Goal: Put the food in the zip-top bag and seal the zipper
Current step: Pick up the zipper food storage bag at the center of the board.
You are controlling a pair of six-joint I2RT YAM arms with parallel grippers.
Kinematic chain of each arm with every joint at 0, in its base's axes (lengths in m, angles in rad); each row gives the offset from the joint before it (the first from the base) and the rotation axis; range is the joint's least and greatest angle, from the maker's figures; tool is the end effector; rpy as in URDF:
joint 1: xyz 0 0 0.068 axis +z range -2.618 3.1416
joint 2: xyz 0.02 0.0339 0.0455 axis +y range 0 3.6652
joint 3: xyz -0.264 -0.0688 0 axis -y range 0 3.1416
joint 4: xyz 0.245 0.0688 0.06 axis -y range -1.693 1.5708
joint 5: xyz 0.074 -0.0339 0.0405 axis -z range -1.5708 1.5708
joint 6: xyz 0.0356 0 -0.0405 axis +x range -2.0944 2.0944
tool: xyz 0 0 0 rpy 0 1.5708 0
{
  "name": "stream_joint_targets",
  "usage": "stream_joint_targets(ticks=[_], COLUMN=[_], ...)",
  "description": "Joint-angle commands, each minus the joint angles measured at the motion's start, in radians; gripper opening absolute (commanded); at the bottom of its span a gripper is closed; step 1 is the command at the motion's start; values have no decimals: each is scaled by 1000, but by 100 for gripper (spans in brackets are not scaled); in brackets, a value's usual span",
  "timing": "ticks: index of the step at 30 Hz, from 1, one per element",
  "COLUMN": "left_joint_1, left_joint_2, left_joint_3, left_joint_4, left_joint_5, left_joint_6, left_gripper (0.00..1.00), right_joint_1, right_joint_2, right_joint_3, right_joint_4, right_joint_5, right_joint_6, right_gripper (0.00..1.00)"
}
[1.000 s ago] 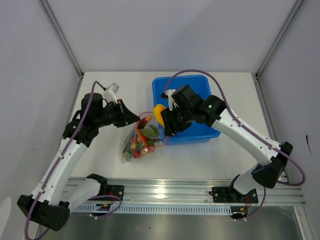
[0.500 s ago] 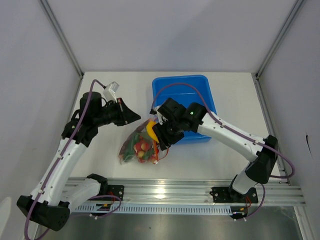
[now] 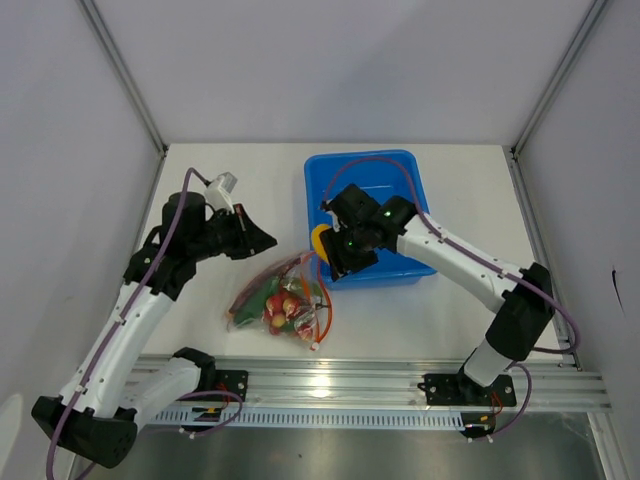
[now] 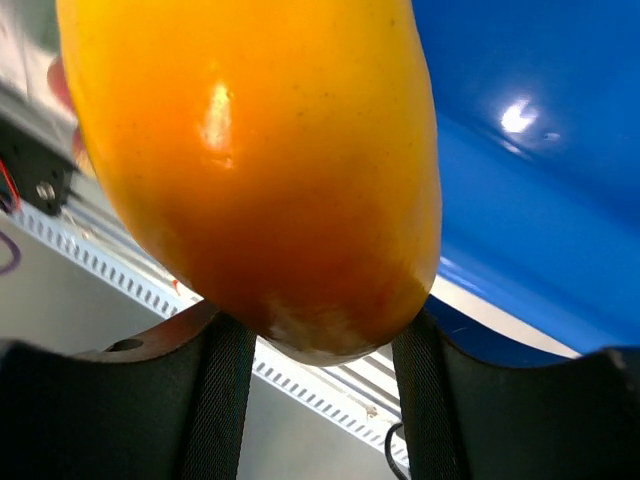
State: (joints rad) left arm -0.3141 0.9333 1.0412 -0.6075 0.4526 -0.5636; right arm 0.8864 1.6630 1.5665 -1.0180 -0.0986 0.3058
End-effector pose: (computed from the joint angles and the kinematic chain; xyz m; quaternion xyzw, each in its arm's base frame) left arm 0.1788 -0.0744 0.3609 0.0093 0.8458 -0.3860 0.3682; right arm 0.2136 0.2673 0.3143 -0.2892 0.9290 0.1665 0.1600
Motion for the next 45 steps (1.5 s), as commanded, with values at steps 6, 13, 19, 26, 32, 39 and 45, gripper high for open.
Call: stream_joint_targets(ticks=[6, 13, 19, 26, 32, 39, 45], left_joint_1=[-185, -368, -399, -414, -416, -424, -427], left_joint_2=[-4, 18, 76, 217, 257, 286, 299], left_joint_3=[-55, -135, -184, -179, -200, -225, -253], left_joint_4=[-20, 17, 101, 184, 204, 245, 288], left_joint_5=[-144, -342, -335, -307, -310, -298, -299], left_joint_6=[-7, -137, -179, -205, -220, -239, -243], left_gripper=[37, 53, 50, 47, 45, 37, 11], right_joint_1=[-220, -293, -310, -323, -336, -346, -346], right_joint_2=[-163, -213, -255, -315, -339, -358, -373], right_joint_3=[-52, -52, -77, -128, -152, -175, -198], right_joint_4=[48, 41, 39, 59, 53, 67, 78], right_joint_5=[8, -39, -56, -87, -102, -121, -150], right_joint_6=[35, 10, -2, -11, -28, -36, -30], right_gripper=[0, 0, 0, 0, 0, 0, 0])
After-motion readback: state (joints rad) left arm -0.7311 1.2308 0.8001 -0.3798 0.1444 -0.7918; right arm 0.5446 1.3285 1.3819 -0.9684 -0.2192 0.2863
